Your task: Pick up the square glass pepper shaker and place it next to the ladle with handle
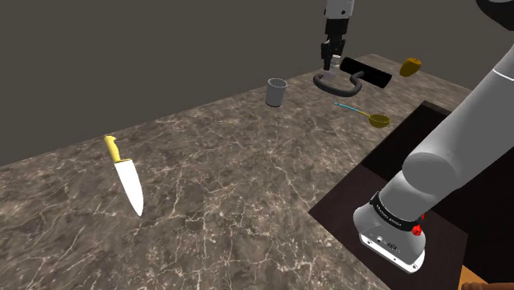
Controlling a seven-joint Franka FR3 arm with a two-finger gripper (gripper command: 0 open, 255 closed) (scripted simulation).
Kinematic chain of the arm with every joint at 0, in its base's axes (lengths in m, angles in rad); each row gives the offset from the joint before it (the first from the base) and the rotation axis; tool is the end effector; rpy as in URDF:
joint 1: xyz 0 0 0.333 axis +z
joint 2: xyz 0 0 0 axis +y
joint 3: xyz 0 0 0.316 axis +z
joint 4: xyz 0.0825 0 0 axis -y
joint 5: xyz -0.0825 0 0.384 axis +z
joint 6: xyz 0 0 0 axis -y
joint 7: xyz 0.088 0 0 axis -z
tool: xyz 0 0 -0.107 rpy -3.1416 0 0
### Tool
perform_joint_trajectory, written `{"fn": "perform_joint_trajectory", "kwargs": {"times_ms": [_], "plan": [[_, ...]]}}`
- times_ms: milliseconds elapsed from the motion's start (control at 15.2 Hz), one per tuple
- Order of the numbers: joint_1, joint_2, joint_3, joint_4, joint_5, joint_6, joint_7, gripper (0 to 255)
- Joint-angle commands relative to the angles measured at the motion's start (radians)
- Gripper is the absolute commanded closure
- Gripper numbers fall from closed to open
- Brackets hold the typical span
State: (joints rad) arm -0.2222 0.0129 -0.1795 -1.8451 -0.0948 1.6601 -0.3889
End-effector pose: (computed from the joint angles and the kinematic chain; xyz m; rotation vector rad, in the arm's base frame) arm 0.4968 -0.2208 0.4966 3.1107 0.0075 -0.3422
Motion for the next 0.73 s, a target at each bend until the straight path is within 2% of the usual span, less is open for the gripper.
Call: {"fn": "perform_joint_trajectory", "kwargs": {"times_ms": [0,396,462,660], "plan": [[-0.024,0.030,-0.024,0.038,-0.004,-0.003,-0.049,255],[-0.101,0.146,-0.084,0.179,0.004,-0.017,-0.190,255],[-0.124,0.185,-0.099,0.228,0.011,-0.024,-0.229,255],[-0.125,0.187,-0.098,0.191,0.011,0.015,-0.225,255]]}}
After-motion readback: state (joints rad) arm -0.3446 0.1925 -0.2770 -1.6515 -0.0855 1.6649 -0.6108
